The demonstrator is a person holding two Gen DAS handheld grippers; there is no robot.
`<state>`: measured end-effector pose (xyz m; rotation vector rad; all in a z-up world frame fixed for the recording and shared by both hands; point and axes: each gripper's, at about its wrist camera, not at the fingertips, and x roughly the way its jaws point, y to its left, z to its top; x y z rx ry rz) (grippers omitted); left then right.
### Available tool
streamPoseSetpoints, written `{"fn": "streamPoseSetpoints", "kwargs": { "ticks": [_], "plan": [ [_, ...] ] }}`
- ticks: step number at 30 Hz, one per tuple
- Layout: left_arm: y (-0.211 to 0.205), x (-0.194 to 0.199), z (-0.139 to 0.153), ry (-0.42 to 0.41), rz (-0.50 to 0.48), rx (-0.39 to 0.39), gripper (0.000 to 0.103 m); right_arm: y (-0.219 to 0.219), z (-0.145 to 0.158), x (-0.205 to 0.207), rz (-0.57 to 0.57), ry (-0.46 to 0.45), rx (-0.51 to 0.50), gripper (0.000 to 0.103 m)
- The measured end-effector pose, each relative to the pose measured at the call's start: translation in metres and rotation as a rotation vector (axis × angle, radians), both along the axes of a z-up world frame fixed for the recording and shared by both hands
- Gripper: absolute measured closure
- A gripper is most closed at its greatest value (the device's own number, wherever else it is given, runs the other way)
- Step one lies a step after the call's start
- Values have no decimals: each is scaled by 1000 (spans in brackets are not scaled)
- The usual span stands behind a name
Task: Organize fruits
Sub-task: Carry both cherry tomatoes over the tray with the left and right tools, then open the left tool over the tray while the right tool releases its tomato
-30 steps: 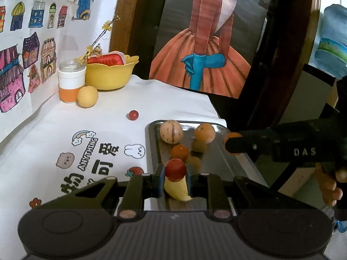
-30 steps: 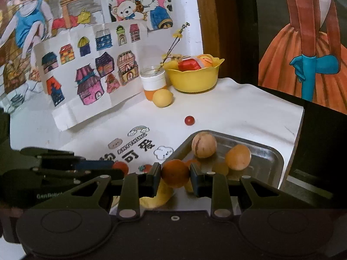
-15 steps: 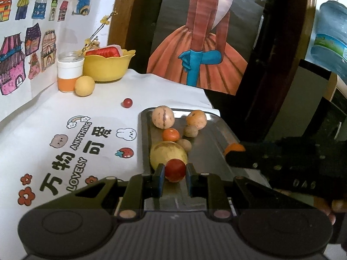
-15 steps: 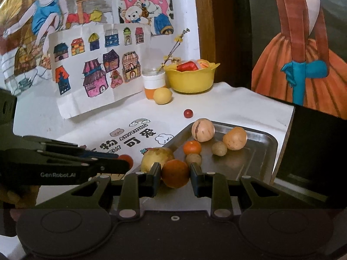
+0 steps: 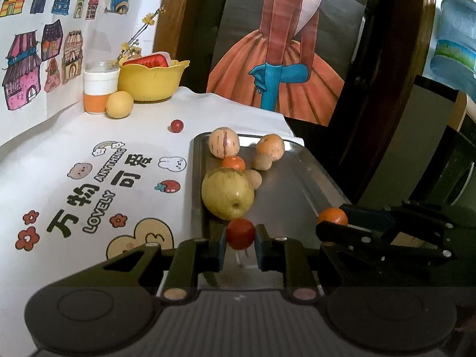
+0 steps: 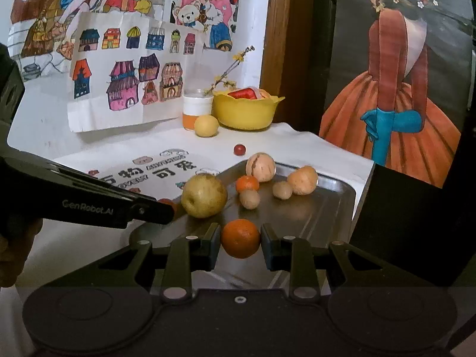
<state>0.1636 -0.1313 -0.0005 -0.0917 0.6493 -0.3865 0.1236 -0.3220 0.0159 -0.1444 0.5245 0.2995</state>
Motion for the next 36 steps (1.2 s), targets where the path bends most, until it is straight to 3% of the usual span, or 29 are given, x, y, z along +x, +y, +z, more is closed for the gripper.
{"fn": "streamPoseSetpoints", "kwargs": {
  "ticks": [11,24,31,33,36],
  "plan": [
    [-1,-3,-13,46,32,-4,81,2,-16,-8,-12,63,18,71],
    [-5,-9,-17,41,44,21,80,4,-19,-11,-24,63,37,70],
    [-4,-13,-15,43,61,-6,72,0,-19,-16,-60,47,32,51],
    [-3,-15,-13,36,63,-9,68,0,-18,-20,-74,35,26,39],
    [-3,-18,-8,15,71,-11,54,-3,-15,-26,-104,7,22,27]
  ]
}}
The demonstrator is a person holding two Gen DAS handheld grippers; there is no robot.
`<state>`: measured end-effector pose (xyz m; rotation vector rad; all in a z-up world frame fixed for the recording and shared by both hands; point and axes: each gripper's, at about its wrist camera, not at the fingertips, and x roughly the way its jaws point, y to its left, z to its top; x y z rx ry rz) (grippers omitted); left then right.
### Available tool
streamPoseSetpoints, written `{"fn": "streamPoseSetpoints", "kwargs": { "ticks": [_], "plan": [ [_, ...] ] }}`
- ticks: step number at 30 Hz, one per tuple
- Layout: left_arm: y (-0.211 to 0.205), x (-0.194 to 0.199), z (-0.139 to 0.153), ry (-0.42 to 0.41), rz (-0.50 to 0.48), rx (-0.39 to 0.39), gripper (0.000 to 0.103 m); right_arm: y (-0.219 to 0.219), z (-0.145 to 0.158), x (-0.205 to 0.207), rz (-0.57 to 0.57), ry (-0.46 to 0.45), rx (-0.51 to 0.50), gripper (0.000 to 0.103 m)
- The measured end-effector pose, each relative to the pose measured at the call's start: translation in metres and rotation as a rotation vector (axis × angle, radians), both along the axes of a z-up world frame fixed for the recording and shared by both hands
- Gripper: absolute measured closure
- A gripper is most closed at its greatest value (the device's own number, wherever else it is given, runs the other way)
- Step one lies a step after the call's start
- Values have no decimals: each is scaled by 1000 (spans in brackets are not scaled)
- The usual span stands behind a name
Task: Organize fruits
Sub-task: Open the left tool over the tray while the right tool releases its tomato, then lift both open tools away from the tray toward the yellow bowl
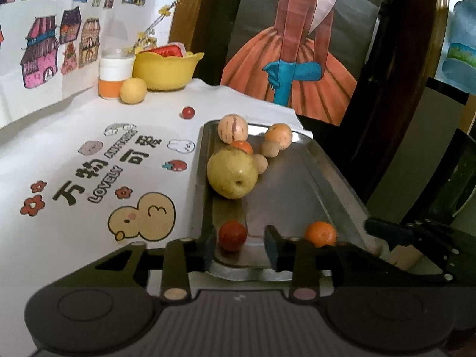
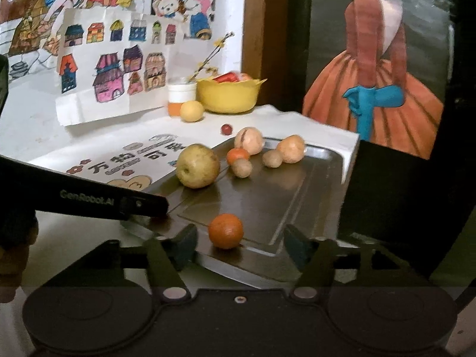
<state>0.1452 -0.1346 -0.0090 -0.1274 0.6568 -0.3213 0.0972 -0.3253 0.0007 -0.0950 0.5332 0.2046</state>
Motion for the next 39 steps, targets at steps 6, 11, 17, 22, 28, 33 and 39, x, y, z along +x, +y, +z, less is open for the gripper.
{"fn": "streamPoseSetpoints", "kwargs": {
  "ticks": [6,11,17,22,28,33,39],
  "plan": [
    [5,-9,12,-46,29,-18,24,0,7,-14,-31,-34,-17,8],
    [13,-17,20,-78,78,-35,2,3,16,-27,-31,-61,-18,1],
    [30,-30,26,-98,131,-52,1,15,25,-41,-29,-70,-38,1],
    [48,-43,26,-100,198,-47,0,30,28,-55,-39,-50,-50,1],
    [73,-54,21,-25,244,-41,0,43,28,-74,-48,7,-22,1],
    [89,-63,13,63,255,-17,0,56,29,-89,-38,54,-28,1],
    [108,-77,9,124,257,-35,0,77,41,-106,4,52,-50,1]
  ]
}}
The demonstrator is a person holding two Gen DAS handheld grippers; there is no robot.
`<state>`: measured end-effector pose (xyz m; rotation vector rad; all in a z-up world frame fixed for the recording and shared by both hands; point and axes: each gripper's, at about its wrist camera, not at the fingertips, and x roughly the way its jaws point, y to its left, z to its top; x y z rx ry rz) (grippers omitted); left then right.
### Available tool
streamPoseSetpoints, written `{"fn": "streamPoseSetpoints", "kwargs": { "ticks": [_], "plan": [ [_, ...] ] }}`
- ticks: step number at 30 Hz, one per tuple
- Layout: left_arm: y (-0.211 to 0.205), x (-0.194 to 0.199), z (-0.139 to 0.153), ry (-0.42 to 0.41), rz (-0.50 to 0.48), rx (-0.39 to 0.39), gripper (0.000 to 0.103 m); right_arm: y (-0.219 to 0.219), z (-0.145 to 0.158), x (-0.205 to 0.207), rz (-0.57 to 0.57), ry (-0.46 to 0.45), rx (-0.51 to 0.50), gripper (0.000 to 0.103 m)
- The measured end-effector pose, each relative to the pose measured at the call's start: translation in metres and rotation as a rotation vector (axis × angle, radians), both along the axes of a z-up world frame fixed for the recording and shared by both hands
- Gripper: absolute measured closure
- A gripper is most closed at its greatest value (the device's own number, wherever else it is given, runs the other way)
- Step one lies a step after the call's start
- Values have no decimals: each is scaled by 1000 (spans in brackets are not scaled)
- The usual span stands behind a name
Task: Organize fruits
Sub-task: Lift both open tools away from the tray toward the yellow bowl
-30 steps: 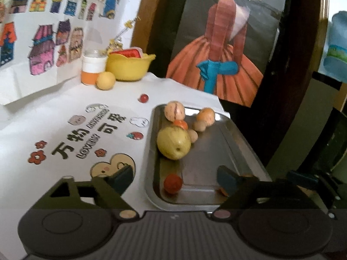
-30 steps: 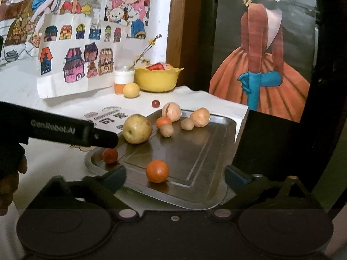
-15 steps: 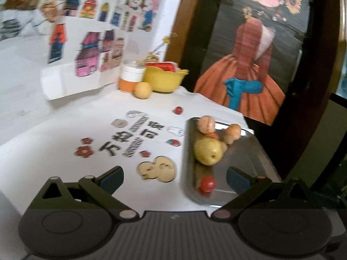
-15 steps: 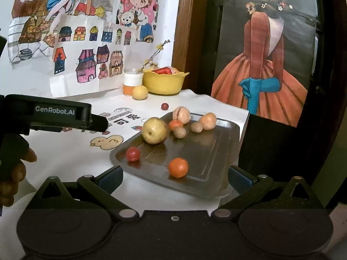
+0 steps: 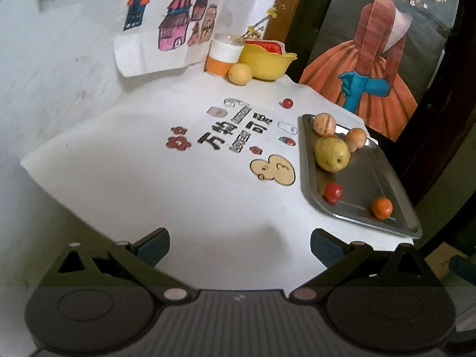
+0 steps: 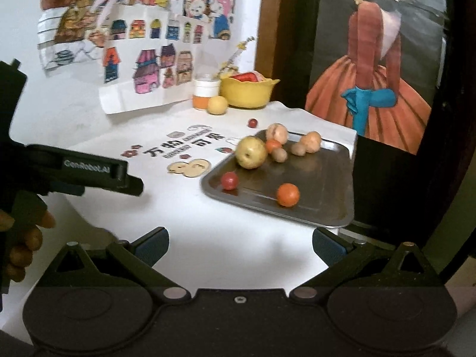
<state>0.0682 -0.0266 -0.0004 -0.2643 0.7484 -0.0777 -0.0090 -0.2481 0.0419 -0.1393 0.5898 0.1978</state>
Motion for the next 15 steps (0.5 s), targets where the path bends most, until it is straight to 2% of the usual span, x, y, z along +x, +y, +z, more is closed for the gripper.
{"fn": "streamPoseSetpoints", "kwargs": {
  "ticks": [6,15],
  "plan": [
    [15,-17,8,-16,-5,-11,0,26,17,-11,82,-6,-12,1],
    [45,-25,33,-60,-8,-9,0,49,62,-17,192,-102,-49,1]
  ]
}}
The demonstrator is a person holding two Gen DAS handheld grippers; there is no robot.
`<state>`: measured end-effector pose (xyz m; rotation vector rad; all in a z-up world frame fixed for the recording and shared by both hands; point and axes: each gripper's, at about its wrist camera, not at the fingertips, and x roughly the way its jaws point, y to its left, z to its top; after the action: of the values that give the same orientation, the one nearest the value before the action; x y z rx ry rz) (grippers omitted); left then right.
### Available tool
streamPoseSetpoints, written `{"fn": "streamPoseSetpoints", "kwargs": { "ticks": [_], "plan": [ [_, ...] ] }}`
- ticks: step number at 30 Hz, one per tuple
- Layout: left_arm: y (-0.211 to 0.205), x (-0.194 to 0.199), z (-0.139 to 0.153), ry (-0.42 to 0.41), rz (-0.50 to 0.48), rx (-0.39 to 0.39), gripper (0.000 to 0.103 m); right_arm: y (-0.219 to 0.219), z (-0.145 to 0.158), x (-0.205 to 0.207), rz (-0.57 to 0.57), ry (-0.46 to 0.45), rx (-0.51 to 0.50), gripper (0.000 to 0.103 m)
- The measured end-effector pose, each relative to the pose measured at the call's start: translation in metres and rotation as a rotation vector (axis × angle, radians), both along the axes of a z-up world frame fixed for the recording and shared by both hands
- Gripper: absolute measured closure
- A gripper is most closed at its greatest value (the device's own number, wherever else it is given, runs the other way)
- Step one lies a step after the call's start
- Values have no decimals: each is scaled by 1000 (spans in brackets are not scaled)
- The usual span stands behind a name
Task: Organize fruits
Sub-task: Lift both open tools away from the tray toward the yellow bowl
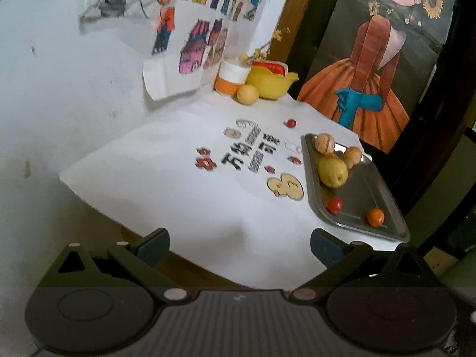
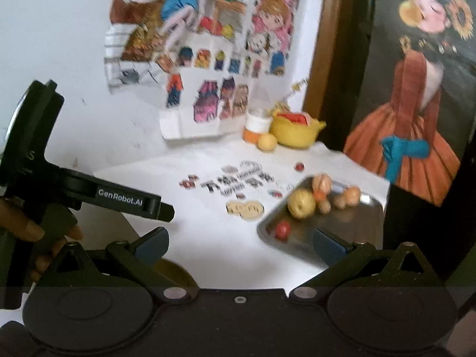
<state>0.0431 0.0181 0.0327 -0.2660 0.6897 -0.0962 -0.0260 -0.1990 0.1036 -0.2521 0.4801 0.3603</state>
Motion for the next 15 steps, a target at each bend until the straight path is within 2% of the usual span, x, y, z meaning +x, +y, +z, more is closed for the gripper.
{"fn": "streamPoseSetpoints", "kwargs": {
  "ticks": [4,8,15],
  "plan": [
    [5,7,20,-54,-6,50,0,4,27,11,41,-47,-19,1],
    [3,21,42,-120,-8,80,0,3,55,31,85,-39,22,1],
    [8,64,77,-216,-3,64,0,-6,115,83,89,-52,87,1]
  ]
}}
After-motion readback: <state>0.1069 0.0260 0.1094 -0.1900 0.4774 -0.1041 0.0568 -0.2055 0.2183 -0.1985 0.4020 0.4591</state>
